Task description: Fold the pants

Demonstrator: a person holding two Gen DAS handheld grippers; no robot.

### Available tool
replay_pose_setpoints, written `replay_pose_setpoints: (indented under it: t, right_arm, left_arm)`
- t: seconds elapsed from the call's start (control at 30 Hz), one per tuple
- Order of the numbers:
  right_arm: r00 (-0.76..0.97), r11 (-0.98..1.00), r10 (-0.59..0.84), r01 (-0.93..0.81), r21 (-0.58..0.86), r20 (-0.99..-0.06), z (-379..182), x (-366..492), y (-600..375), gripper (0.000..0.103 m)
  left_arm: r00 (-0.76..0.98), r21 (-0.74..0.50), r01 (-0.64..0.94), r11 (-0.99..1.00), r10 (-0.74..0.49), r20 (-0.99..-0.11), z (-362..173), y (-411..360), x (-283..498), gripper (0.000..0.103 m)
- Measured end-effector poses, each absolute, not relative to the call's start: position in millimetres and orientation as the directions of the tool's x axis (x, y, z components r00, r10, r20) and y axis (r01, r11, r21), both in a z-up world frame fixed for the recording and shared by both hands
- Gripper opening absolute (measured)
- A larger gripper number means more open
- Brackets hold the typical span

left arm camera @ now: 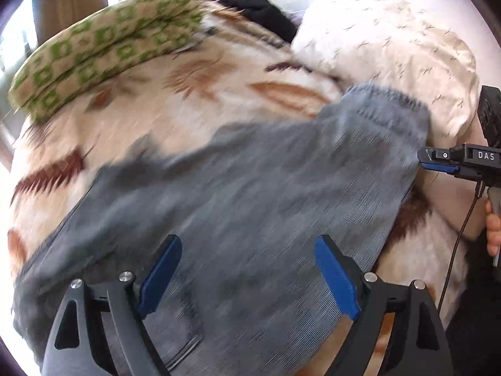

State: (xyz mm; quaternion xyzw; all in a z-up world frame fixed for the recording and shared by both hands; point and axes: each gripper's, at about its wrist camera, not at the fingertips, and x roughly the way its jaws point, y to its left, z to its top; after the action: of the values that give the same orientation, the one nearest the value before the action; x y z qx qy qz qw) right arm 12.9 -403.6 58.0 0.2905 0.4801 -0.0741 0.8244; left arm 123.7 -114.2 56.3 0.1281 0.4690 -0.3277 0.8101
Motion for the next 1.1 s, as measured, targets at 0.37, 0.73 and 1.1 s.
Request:
replay_pose_setpoints:
  t: [0.37, 0.73, 1.1]
  right_arm:
    - [0.478, 0.815, 0.043, 0.491, 0.307, -0.877, 50.6, 31.1, -448.5, 0.060]
    - [0.639, 0.850, 0.004, 0.403, 0.339, -0.770, 91.2, 13.8, -440.5, 0.014]
    - [0.553, 0.856, -0.024, 0.441, 0.268, -0.833, 69.3, 14.4, -435.0, 0.016]
  left_arm:
    - [0.302, -0.151, 0.676, 0.721, -0.458, -0.836, 41.0, -218.2, 151.9, 0.088]
    - [0.269, -0.143, 0.696, 0.703, -0.441, -0.857, 13.7, -237.8, 144.5, 0.096]
    - [0.271, -0.261, 0.604, 0.753, -0.501, -0.822, 32.5, -241.9, 175.2, 0.087]
